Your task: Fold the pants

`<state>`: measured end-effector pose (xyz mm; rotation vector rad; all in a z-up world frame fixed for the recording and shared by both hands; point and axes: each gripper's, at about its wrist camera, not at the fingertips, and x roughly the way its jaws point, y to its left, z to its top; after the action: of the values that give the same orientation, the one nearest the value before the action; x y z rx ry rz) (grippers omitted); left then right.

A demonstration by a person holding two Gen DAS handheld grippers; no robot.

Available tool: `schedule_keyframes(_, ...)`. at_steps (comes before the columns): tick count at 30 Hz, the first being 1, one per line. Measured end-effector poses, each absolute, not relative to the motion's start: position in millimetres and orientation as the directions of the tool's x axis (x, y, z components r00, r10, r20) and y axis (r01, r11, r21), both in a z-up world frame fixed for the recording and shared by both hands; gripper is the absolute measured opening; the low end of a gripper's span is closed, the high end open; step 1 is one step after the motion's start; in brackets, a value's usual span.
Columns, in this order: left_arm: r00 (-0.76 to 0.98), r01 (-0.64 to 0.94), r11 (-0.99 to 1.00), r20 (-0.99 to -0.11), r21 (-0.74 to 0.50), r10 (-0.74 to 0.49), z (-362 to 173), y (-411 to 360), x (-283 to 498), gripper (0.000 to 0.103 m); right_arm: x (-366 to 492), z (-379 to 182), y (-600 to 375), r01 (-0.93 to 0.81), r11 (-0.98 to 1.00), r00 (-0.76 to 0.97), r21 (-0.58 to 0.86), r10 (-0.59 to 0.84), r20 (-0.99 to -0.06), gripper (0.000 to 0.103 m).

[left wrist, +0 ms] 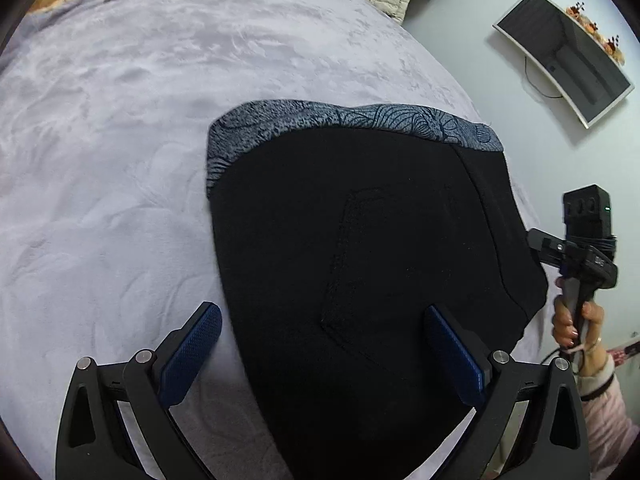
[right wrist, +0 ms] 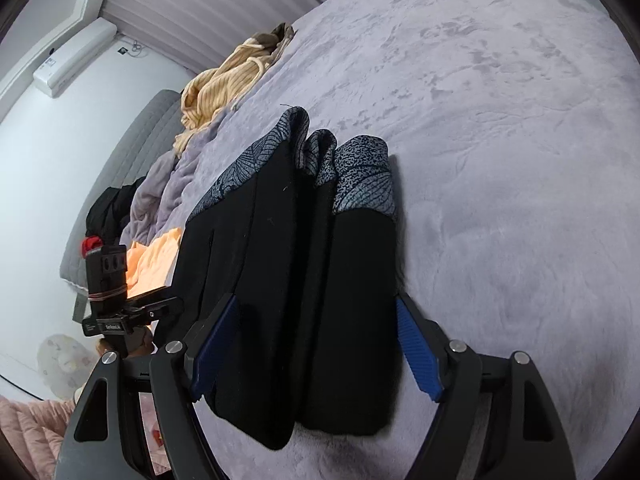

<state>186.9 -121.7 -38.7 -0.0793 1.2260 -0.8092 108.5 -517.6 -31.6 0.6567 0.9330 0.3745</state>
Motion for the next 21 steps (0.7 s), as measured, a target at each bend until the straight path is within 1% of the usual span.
schedule_keyframes(2, 0.071, 0.513, 0.707, -0.797, -0.486, -0.599, -43.9, -130.6, 193.4, 0.102, 123.8, -42.1, -521.2, -0.017, 0.71, 0.526, 0.704, 0.605, -0.598, 0.079)
schedule_keyframes(4, 0.064, 0.534, 0.707, -0.812, -0.464, -0.581, -43.8, -139.1, 196.1, 0.102, 136.2, -53.1, -521.5, 0.005, 0.685, 0.51, 0.729, 0.625, -0.591, 0.078)
schedule_keyframes(6, 0.059, 0.546, 0.703, -0.817, -0.455, -0.574, -43.7, -142.6, 197.6, 0.103, 143.8, -59.0, -519.7, 0.024, 0.661, 0.51, 0.75, 0.637, -0.578, 0.078)
schedule_keyframes(10, 0.02, 0.532, 0.684, -0.8, -0.5, -0.6, -48.5, -141.6, 203.5, 0.103, 146.0, -63.8, -520.3, 0.031, 0.648, 0.52, 0.761, 0.64, -0.566, 0.077)
schedule_keyframes(12, 0.028, 0.537, 0.678, -0.793, -0.502, -0.609, -46.6, -140.3, 201.5, 0.103, 144.9, -63.7, -521.0, 0.036, 0.649, 0.525, 0.76, 0.635, -0.567, 0.077)
schedule_keyframes(13, 0.033, 0.537, 0.675, -0.787, -0.506, -0.616, -45.2, -139.9, 200.7, 0.101, 143.7, -62.8, -520.8, 0.041, 0.65, 0.528, 0.759, 0.631, -0.569, 0.076)
schedule_keyframes(14, 0.039, 0.54, 0.668, -0.777, -0.512, -0.628, -42.4, -138.2, 198.5, 0.097, 142.0, -62.1, -521.8, 0.045, 0.651, 0.531, 0.758, 0.627, -0.57, 0.076)
schedule_keyframes(15, 0.045, 0.543, 0.661, -0.768, -0.518, -0.639, -39.6, -137.1, 196.8, 0.094, 140.5, -60.6, -521.0, 0.055, 0.653, 0.536, 0.756, 0.619, -0.574, 0.072)
schedule_keyframes(16, 0.048, 0.548, 0.65, -0.757, -0.526, -0.652, -36.3, -137.0, 195.4, 0.089, 138.2, -58.0, -519.8, 0.064, 0.653, 0.54, 0.755, 0.613, -0.576, 0.07)
schedule_keyframes(17, 0.048, 0.557, 0.634, -0.741, -0.536, -0.669, -30.6, -137.1, 191.4, 0.089, 135.4, -54.4, -519.2, 0.066, 0.656, 0.544, 0.752, 0.608, -0.578, 0.064)
schedule_keyframes(19, 0.064, 0.575, 0.612, -0.716, -0.543, -0.695, -17.6, -137.6, 183.9, 0.089, 128.3, -44.0, -515.7, 0.069, 0.66, 0.559, 0.748, 0.595, -0.577, 0.057)
schedule_keyframes(20, 0.069, 0.58, 0.607, -0.71, -0.543, -0.701, -12.1, -138.0, 181.0, 0.089, 124.4, -39.1, -515.1, 0.071, 0.648, 0.57, 0.758, 0.598, -0.564, 0.052)
schedule_keyframes(21, 0.071, 0.577, 0.604, -0.703, -0.549, -0.707, -7.7, -137.5, 179.9, 0.089, 120.6, -34.6, -514.7, 0.074, 0.635, 0.581, 0.769, 0.599, -0.551, 0.05)
